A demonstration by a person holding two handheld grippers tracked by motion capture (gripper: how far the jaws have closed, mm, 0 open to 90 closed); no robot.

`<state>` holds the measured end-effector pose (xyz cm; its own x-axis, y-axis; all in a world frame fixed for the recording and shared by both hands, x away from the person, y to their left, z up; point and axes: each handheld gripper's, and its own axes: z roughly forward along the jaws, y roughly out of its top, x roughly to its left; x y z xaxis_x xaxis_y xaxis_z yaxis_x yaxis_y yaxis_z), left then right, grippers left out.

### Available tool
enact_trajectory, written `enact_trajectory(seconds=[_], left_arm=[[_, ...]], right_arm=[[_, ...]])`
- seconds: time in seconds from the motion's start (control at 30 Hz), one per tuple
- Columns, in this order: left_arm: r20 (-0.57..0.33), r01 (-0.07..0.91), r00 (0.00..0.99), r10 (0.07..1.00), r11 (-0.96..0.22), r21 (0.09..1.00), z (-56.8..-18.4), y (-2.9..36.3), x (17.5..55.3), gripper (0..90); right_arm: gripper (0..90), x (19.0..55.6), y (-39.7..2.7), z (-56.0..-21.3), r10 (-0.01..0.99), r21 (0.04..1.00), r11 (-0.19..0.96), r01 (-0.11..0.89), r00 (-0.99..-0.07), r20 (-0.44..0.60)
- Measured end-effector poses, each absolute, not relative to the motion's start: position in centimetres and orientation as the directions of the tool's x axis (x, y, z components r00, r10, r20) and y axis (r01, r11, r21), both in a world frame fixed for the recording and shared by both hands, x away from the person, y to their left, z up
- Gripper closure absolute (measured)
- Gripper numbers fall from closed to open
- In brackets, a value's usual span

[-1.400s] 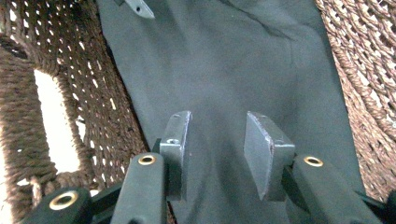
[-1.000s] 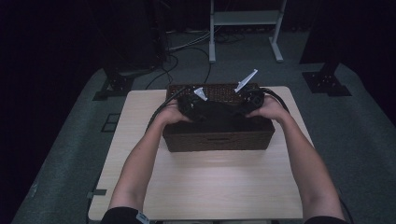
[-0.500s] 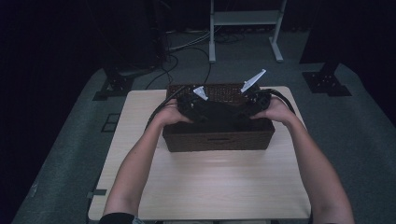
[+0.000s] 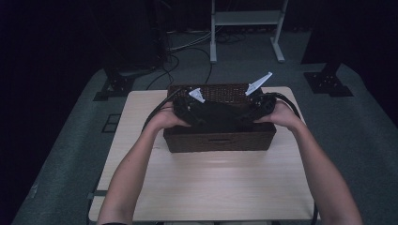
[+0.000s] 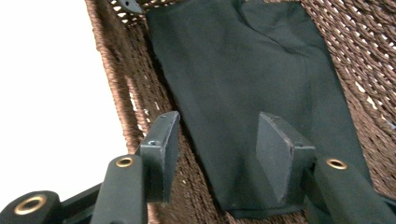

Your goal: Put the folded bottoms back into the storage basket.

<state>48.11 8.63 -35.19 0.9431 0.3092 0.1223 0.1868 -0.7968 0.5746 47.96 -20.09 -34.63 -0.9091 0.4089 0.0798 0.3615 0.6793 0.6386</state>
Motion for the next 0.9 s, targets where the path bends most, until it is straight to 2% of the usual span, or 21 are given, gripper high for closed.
enact_trajectory(seconds=[0.4, 0.9], left_arm=[[0.096, 0.195, 0.944, 0.316, -0.767, 0.612, -34.8, 9.6, 46.4, 29.6], [0.117, 0.175, 0.943, 0.313, -0.761, 0.625, -34.2, 9.9, 44.4, 25.7]], right_arm=[[45.0, 46.0, -20.5, -34.1, 0.395, 0.665, 0.666, 0.338, -0.916, 0.07], [41.1, 43.4, -22.0, -33.7, 0.39, 0.68, 0.664, 0.311, -0.92, 0.04]])
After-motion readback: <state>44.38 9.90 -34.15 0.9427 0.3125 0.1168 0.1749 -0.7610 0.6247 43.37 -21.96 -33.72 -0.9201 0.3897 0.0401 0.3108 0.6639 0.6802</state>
